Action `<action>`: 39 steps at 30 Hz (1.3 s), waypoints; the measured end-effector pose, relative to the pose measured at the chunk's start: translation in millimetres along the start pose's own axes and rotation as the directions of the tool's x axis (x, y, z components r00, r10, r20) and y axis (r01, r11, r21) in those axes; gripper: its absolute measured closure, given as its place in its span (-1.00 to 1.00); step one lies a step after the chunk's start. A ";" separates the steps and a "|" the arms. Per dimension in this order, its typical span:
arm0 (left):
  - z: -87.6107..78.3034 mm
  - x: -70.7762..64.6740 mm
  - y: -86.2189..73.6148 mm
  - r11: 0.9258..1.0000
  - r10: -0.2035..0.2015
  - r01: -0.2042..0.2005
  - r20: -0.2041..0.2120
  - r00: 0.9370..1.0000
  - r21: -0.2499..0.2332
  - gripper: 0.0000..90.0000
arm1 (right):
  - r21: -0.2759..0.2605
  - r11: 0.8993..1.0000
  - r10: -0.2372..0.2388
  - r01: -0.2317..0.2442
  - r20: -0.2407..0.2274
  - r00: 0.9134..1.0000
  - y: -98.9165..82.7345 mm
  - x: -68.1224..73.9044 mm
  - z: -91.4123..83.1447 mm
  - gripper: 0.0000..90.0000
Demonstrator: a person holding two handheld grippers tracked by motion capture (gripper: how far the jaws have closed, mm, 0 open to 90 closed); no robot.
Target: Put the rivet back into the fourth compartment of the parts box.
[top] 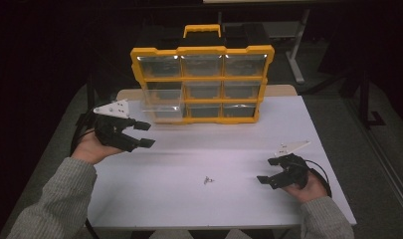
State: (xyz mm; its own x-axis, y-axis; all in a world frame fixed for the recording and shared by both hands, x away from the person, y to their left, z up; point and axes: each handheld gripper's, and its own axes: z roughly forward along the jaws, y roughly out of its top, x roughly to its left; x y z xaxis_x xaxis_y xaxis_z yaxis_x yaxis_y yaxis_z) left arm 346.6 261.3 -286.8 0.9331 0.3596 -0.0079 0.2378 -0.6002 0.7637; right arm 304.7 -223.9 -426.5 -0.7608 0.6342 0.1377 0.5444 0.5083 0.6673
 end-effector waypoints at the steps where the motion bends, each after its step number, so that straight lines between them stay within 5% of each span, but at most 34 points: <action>1: 0.9 -0.6 -1.2 1.000 0.000 0.000 -0.001 1.000 -0.002 -0.16 | -0.001 1.000 0.000 0.000 0.000 1.000 -0.2 0.0 -0.2 -0.58; 32: 28.3 -27.9 -46.5 1.000 -0.021 0.021 -0.031 0.999 0.006 -0.26 | 0.009 1.000 -0.012 0.012 -0.010 1.000 3.8 8.4 -4.2 -0.55; 39: 31.1 -33.1 -58.7 0.998 -0.066 0.066 -0.060 0.996 -0.013 -0.32 | 0.001 1.000 -0.016 0.016 -0.035 0.999 16.8 9.4 -4.5 -0.56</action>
State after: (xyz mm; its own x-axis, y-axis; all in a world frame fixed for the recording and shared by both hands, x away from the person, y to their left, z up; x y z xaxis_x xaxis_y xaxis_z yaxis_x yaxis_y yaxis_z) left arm 310.1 262.4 -351.5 0.8973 0.4410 -0.0199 0.2951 -0.5658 0.7699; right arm 305.1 -212.0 -410.7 -0.7815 0.6052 0.1520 0.5321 0.5191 0.6689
